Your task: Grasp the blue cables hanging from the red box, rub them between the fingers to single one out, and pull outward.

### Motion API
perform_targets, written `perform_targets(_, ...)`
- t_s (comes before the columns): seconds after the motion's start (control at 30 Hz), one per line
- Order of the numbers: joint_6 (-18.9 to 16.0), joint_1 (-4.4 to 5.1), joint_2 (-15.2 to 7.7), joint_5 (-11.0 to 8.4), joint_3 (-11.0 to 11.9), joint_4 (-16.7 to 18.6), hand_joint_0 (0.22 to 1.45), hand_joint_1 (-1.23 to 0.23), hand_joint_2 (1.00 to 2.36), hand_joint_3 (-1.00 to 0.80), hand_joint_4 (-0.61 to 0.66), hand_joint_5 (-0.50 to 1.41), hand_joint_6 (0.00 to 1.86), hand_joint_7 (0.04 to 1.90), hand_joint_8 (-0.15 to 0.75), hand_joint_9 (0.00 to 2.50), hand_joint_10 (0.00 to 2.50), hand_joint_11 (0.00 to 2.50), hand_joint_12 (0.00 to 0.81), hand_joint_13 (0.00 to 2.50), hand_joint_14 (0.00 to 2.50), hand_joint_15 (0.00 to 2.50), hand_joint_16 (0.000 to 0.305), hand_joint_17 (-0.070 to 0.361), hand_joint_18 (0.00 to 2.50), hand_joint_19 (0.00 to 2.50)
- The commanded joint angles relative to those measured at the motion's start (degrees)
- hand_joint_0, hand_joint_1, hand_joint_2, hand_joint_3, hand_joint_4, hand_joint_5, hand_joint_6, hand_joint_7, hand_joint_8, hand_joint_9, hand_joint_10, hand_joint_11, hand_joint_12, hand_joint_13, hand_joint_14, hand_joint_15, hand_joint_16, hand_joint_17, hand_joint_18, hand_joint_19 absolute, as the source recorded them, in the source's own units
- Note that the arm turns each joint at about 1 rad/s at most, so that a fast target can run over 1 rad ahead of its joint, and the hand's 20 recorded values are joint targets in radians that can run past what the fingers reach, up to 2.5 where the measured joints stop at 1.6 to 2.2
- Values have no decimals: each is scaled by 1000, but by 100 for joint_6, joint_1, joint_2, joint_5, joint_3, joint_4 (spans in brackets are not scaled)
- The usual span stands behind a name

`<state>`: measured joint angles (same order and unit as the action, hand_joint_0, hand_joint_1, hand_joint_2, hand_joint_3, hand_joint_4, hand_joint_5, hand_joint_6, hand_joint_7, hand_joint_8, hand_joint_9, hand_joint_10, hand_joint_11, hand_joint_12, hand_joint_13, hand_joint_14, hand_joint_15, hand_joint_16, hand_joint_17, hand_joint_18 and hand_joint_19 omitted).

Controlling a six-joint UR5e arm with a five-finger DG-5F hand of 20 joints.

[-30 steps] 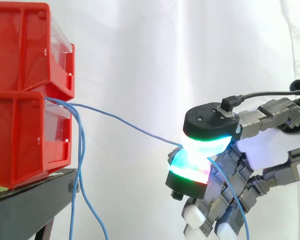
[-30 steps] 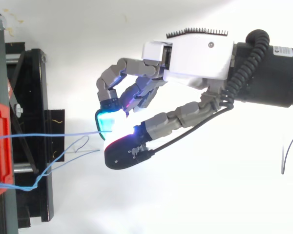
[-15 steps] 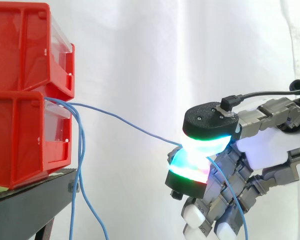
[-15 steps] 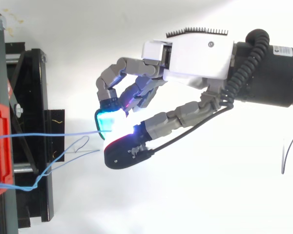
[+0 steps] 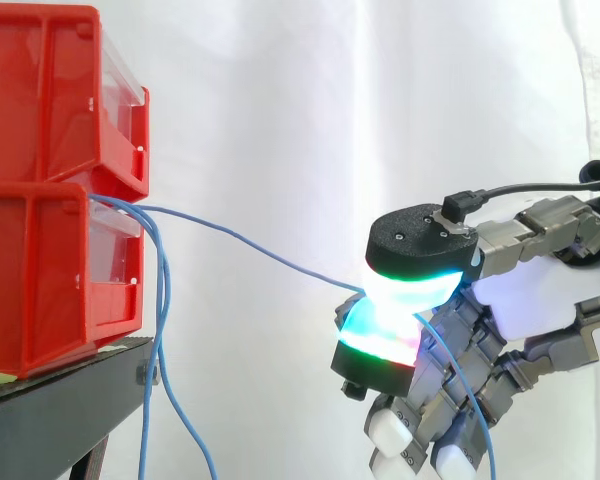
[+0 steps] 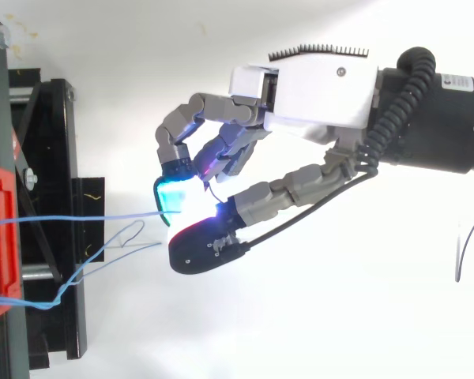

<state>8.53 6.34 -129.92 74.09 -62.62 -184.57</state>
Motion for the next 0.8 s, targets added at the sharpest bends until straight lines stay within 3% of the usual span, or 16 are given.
perform_targets(0.0,0,-1,2,0,4,0,575,-804,1158,13,-4,-81,905,1241,374,1016,8,325,477,768,10,325,63,141,837,316)
perform_targets(0.77,0,-1,-7,0,4,0,577,-805,1147,6,4,-81,905,1233,373,1021,8,327,473,800,10,339,63,141,855,319)
